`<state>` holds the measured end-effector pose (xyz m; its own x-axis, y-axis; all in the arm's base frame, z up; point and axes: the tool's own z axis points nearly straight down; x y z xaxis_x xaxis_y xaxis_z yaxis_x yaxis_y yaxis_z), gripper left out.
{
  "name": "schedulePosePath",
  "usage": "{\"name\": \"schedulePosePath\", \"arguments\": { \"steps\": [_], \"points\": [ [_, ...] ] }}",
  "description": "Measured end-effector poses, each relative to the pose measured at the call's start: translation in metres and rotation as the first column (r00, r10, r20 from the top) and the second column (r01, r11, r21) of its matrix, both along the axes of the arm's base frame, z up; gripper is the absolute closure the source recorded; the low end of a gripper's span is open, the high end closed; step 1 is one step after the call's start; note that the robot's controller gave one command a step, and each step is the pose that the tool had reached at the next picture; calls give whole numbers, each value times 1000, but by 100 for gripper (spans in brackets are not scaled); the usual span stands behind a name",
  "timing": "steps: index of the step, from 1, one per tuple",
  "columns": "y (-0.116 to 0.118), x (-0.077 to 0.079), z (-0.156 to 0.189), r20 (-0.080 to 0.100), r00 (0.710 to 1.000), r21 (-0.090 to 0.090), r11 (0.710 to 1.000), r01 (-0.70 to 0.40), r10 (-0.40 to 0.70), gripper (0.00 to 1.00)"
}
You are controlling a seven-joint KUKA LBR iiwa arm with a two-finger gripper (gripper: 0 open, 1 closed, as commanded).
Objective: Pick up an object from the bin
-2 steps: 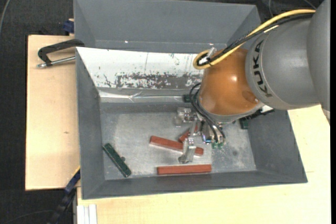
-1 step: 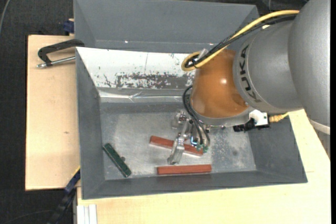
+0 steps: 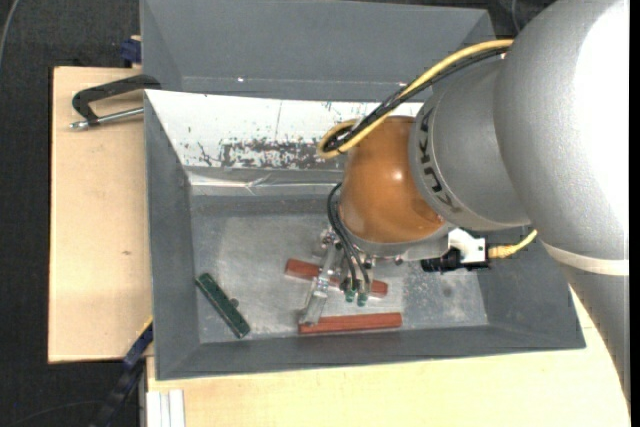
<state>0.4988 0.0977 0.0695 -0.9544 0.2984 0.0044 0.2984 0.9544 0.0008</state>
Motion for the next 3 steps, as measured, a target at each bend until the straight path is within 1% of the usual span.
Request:
{"name": "schedulePosePath", "arguments": {
  "steps": [1,2,3],
  "points": [
    [1,0,1,2,1000,0,1000,-1,1,0],
    [1,0,0,2,1000,0,1000,0,0,100],
    [2,2,26,10,1000,1,1000,-2,2,100]
  ]
}}
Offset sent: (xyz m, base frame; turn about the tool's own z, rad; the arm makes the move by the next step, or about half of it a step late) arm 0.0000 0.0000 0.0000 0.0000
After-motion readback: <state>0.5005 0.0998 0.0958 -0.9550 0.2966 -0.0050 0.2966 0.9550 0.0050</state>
